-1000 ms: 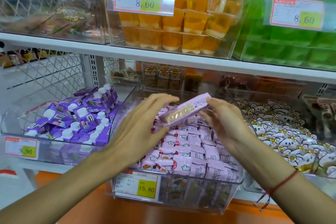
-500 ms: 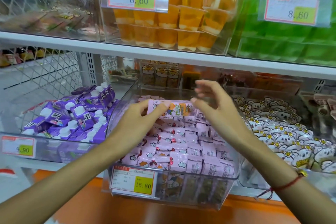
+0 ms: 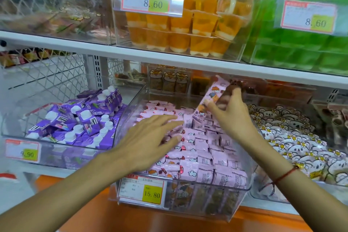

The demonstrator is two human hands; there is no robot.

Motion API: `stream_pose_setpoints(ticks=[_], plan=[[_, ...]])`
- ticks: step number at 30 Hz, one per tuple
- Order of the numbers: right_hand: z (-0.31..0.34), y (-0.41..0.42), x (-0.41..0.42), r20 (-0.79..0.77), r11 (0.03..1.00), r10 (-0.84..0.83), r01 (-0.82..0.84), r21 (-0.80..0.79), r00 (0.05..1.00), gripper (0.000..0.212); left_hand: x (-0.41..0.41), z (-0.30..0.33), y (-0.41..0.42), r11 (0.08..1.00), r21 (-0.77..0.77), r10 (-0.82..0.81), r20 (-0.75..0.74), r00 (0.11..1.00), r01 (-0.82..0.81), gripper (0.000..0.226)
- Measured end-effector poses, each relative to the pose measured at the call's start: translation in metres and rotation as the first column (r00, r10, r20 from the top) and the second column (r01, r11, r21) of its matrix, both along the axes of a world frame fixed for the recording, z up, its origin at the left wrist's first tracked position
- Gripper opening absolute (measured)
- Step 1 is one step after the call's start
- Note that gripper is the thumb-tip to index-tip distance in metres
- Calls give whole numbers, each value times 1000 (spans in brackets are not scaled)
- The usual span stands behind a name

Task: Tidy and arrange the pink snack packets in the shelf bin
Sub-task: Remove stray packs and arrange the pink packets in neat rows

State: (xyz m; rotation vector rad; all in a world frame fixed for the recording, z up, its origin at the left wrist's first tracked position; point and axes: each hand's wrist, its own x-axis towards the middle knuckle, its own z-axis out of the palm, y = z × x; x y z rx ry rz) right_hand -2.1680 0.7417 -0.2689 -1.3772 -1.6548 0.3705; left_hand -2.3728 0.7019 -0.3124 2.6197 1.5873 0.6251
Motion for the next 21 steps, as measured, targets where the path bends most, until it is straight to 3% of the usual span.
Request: stream_pose_setpoints(ticks=[4,9,14,18,21], plan=[[-12,9,-13,20,999,17,-16,-47,1000,48,-1,-5,5,989,-145,-32,-142,989,12,52],[-18,19,-22,218,983,113,-77,-167,969,44,-1,-8,7,988,-153,-30,-145,989,7,50],[-6,24,-16,560,939,252,-61,-337,789,29,-1,-9,8,989,-148,-28,-123,992,10,50],[-5,23,-20,656,900,375,-88,-426,655,35,-1,-10,9,988,-153,-30,-121,992,11,50],[-1,22,-21,684,905,379,-94,-415,624,39,0,-10,9,988,-153,-32,-120,992,13,51]])
